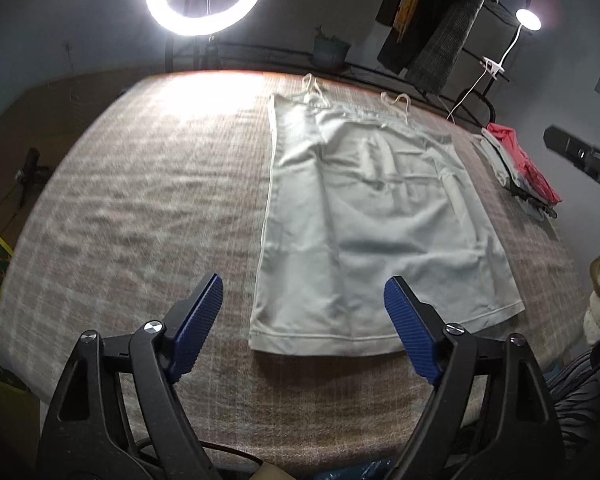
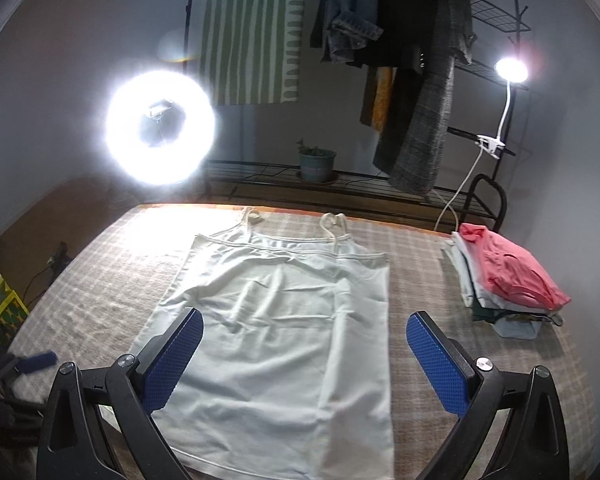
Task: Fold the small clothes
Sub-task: 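Lower the left tool to the camisole hem while the right tool reaches its neckline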
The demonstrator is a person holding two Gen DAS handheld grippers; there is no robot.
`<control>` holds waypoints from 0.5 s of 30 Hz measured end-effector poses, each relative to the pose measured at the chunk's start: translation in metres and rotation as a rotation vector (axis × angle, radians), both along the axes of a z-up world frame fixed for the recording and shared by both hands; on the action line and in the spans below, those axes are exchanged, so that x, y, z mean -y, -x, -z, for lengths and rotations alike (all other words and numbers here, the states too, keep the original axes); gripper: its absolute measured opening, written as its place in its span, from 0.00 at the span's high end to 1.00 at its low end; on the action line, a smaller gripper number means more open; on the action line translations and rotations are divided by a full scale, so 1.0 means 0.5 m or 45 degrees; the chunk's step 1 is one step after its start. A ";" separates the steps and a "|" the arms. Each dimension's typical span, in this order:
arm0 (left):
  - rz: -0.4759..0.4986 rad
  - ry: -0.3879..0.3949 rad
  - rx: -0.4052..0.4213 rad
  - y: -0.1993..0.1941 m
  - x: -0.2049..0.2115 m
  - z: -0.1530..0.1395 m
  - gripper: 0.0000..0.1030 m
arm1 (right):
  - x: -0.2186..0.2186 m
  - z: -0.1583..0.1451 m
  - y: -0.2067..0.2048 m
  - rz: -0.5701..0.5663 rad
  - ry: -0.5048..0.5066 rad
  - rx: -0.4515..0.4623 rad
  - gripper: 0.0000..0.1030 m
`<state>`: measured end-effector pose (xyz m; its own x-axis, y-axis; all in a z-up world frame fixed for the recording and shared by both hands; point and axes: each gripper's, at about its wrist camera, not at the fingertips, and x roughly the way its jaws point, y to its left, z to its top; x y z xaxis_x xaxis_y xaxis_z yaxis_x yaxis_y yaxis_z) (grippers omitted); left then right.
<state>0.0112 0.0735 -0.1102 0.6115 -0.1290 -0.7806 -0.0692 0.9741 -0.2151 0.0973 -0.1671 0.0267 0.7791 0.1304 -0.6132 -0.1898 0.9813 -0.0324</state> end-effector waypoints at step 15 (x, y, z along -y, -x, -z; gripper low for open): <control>-0.028 0.095 -0.151 -0.034 -0.016 0.070 0.20 | -0.055 0.034 -0.117 -0.159 -0.018 -0.183 0.00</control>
<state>0.0282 0.0814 -0.1452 0.5190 -0.1771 -0.8362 -0.1198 0.9536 -0.2763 0.1557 -0.1394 0.0098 0.6606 0.2300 -0.7147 -0.3115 0.9501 0.0177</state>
